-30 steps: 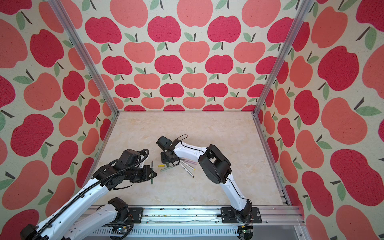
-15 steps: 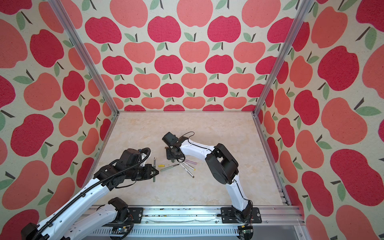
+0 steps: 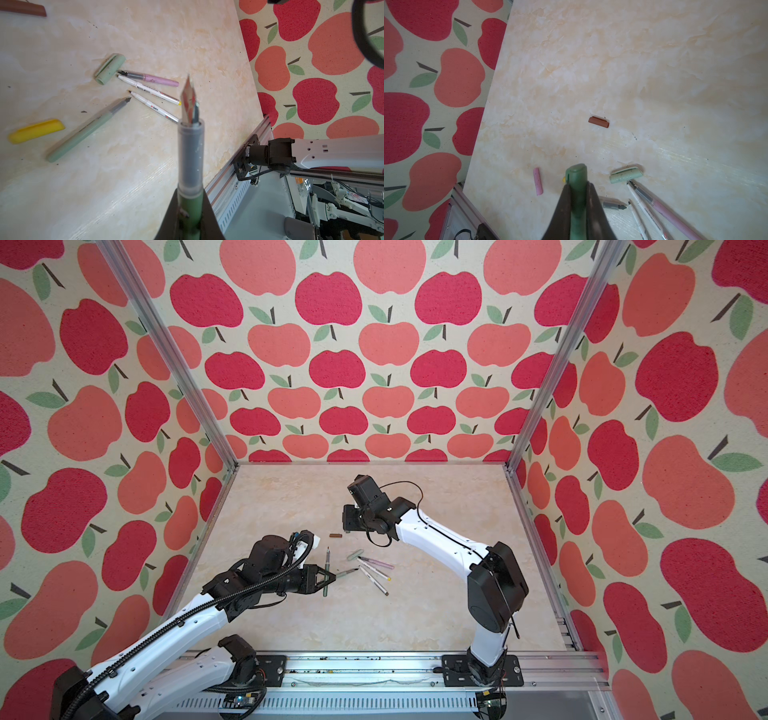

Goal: Insert the pens into the pen caps
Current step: 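Lift the green cap with the right gripper toward the pen tip in the left gripper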

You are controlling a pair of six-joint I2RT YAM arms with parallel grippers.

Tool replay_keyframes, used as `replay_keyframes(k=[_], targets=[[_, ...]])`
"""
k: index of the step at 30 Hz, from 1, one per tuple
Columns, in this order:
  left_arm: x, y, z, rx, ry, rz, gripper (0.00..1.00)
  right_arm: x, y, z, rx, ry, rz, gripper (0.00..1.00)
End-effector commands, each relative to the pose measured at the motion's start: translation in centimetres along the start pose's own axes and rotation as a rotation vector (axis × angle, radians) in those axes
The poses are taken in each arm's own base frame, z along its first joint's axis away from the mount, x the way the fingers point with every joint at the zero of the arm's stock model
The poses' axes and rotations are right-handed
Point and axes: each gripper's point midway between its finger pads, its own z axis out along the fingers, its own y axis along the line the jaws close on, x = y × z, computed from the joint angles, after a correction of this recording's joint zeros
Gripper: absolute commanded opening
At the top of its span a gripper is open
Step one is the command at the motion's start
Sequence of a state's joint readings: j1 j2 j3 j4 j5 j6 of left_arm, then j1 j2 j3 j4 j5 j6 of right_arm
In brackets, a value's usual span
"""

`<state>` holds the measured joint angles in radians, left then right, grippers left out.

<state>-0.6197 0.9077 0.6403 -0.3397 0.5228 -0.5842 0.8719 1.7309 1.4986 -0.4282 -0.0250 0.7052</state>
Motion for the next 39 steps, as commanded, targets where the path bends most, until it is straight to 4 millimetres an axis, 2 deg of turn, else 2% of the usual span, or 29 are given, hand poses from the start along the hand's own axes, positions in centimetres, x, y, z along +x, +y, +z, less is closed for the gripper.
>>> replay_keyframes(k=[1, 7, 24, 39], targets=[[-1.3, -1.3, 0.6, 0.071, -0.039, 0.054, 0.00, -1.2, 1.9, -2.5, -0.103, -0.050, 0.001, 0.08], [-2.3, -1.8, 1.3, 0.089, -0.055, 0.046, 0.00, -1.5, 3.2, -4.4, -0.181, -0.078, 0.039, 0.08], [-3.8, -2.2, 1.4, 0.096, -0.107, 0.019, 0.00, -0.5, 5.0, -4.1, -0.269, -0.047, 0.076, 0.08], [-4.0, -2.2, 1.5, 0.098, -0.110, 0.018, 0.00, 0.6, 4.7, -3.5, -0.253, -0.024, 0.075, 0.08]])
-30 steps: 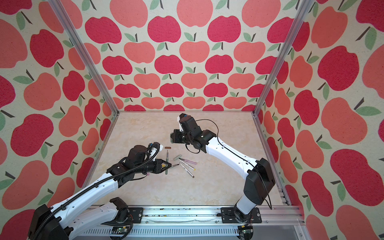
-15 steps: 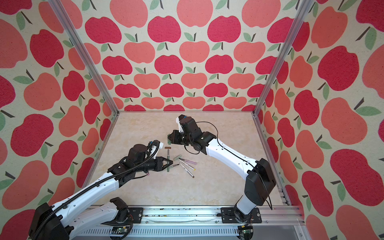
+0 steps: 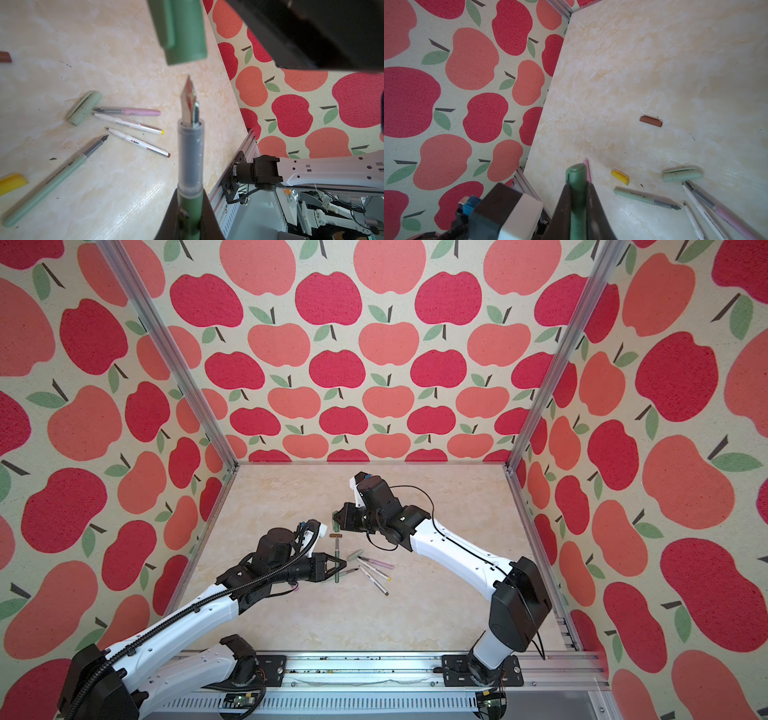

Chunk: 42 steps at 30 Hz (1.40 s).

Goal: Insert the pens into the pen caps
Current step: 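Lift the green cap with the right gripper toward the pen tip in the left gripper, then lower the green cap over the pen nib with the right gripper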

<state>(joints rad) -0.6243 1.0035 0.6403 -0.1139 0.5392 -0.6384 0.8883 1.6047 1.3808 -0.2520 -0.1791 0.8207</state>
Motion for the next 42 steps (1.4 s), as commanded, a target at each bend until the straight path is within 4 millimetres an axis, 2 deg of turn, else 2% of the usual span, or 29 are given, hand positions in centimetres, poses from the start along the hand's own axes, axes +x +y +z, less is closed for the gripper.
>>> replay_keyframes(k=[1, 25, 34, 42], targets=[[-0.9, -0.7, -0.1, 0.016, -0.028, 0.009, 0.00, 0.4, 0.2, -0.1, -0.007, 0.006, 0.001, 0.08], [-1.2, -0.4, -0.8, -0.007, -0.059, 0.001, 0.00, 1.7, 0.6, -0.4, 0.004, 0.019, -0.024, 0.07], [-0.9, -0.3, -1.1, -0.006, -0.062, -0.007, 0.00, 1.2, 1.1, -1.0, -0.001, -0.005, -0.035, 0.06], [-1.2, -0.2, -1.5, -0.021, -0.082, -0.006, 0.00, 2.2, 1.5, -1.0, -0.012, 0.027, -0.040, 0.06]])
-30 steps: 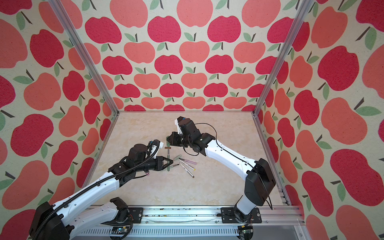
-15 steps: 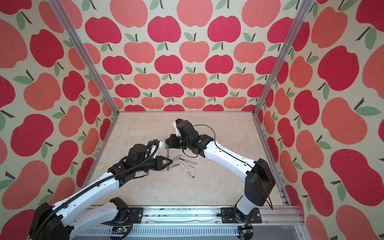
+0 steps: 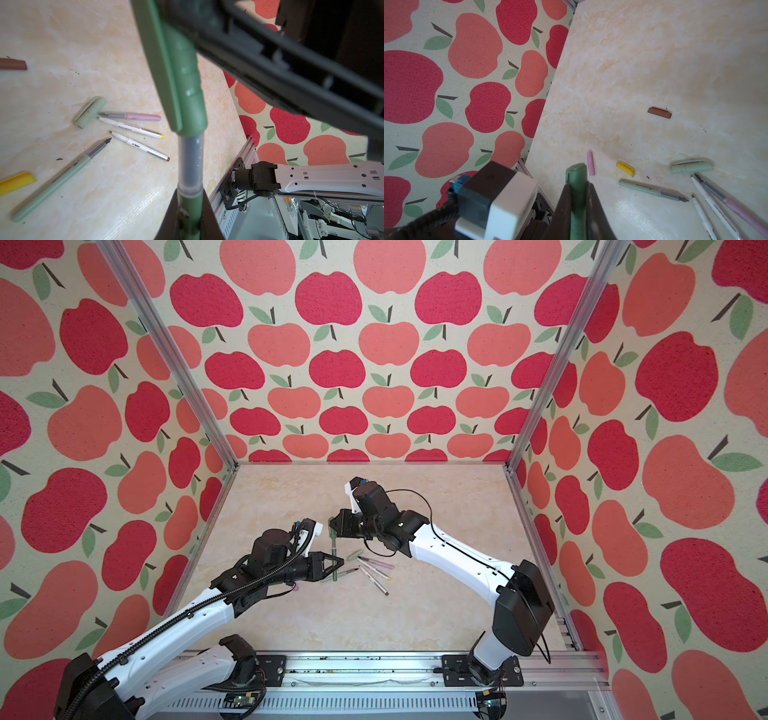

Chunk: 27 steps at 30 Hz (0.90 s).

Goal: Insert the pens into the pen caps
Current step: 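Lower the green cap over the pen nib with the right gripper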

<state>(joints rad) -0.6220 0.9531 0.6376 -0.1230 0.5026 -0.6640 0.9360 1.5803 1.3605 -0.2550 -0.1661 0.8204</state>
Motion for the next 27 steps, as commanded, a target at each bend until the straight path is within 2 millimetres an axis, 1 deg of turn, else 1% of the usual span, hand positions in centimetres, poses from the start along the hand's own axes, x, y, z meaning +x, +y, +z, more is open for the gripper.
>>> replay_keyframes(k=[1, 8, 13, 19, 23, 25, 27], targets=[[-0.6, 0.1, -0.5, -0.012, -0.034, 0.005, 0.00, 0.6, 0.3, -0.8, 0.005, 0.008, -0.017, 0.06], [-0.8, 0.4, -1.0, -0.031, -0.050, 0.004, 0.00, 1.8, 0.2, -1.0, 0.007, 0.024, -0.012, 0.06], [-1.3, 0.6, -1.6, -0.045, -0.084, -0.001, 0.00, 2.6, 0.2, -1.0, 0.004, 0.036, -0.006, 0.06], [-2.0, 0.2, -2.0, -0.039, -0.102, 0.023, 0.00, 3.6, 0.2, -0.7, -0.007, 0.069, -0.001, 0.06], [-2.3, -0.1, -2.2, -0.040, -0.092, 0.056, 0.00, 4.7, -0.2, -0.4, -0.005, 0.103, 0.007, 0.06], [-2.3, -0.3, -2.2, -0.033, -0.083, 0.072, 0.00, 5.0, -0.4, -0.5, 0.001, 0.114, 0.008, 0.06], [-2.2, -0.5, -2.3, -0.025, -0.070, 0.089, 0.00, 4.9, -0.3, -0.9, 0.003, 0.104, -0.005, 0.07]])
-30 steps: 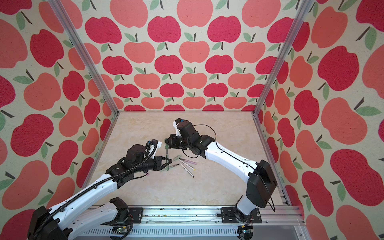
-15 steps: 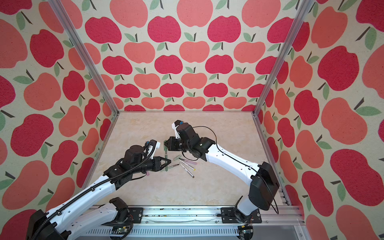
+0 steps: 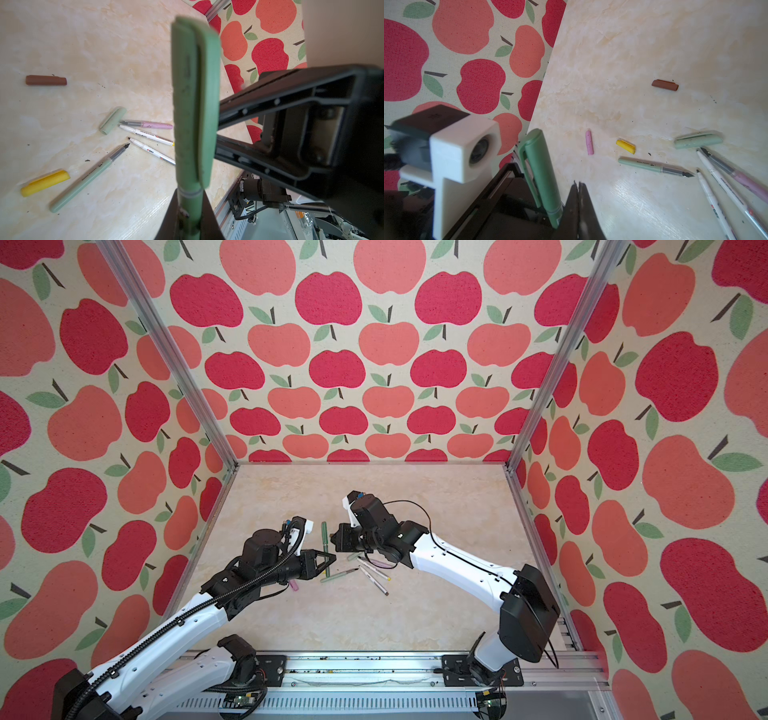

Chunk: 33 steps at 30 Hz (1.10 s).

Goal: Insert the pens into the pen caps
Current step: 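Lower the green cap over the pen nib with the right gripper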

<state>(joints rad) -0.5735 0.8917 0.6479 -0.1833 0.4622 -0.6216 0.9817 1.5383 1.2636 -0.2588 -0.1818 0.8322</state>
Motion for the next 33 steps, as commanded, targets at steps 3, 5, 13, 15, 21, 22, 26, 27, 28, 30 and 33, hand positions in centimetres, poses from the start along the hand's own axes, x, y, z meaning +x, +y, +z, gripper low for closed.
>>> replay_keyframes(k=[3, 5, 13, 15, 21, 22, 26, 27, 28, 30, 33], targets=[[-0.5, -1.6, -0.8, 0.041, 0.020, 0.096, 0.00, 0.2, 0.6, -2.2, 0.010, -0.007, -0.052, 0.12], [-0.2, -2.2, -1.0, 0.069, 0.043, 0.127, 0.00, -0.4, 0.8, -3.4, 0.013, -0.027, -0.093, 0.19], [0.9, -4.0, -2.2, 0.139, 0.129, 0.220, 0.00, -1.6, 1.8, -9.0, -0.067, -0.099, -0.238, 0.45], [0.9, -4.1, -2.3, 0.140, 0.133, 0.227, 0.00, -1.4, 2.3, -9.9, -0.106, -0.104, -0.271, 0.51], [0.7, -5.1, -2.7, 0.173, 0.146, 0.244, 0.00, -1.3, 3.7, -10.3, -0.174, -0.080, -0.321, 0.66], [0.5, -5.0, -2.7, 0.160, 0.141, 0.246, 0.00, -1.5, 3.9, -10.1, -0.176, -0.081, -0.312, 0.67], [-0.4, -2.9, -2.5, 0.023, 0.105, 0.222, 0.00, -2.4, 3.6, -9.3, -0.132, -0.099, -0.272, 0.68], [-0.6, -2.4, -2.5, -0.005, 0.101, 0.217, 0.00, -2.5, 3.3, -9.0, -0.104, -0.099, -0.263, 0.68], [-0.6, -2.0, -2.4, -0.026, 0.101, 0.213, 0.00, -2.7, 3.2, -8.7, -0.080, -0.100, -0.259, 0.69], [-0.7, -1.5, -2.2, -0.057, 0.103, 0.206, 0.00, -2.9, 3.3, -8.1, -0.053, -0.104, -0.262, 0.69], [-0.8, -0.7, -2.0, -0.100, 0.110, 0.198, 0.00, -3.0, 4.1, -7.2, -0.047, -0.100, -0.268, 0.69]])
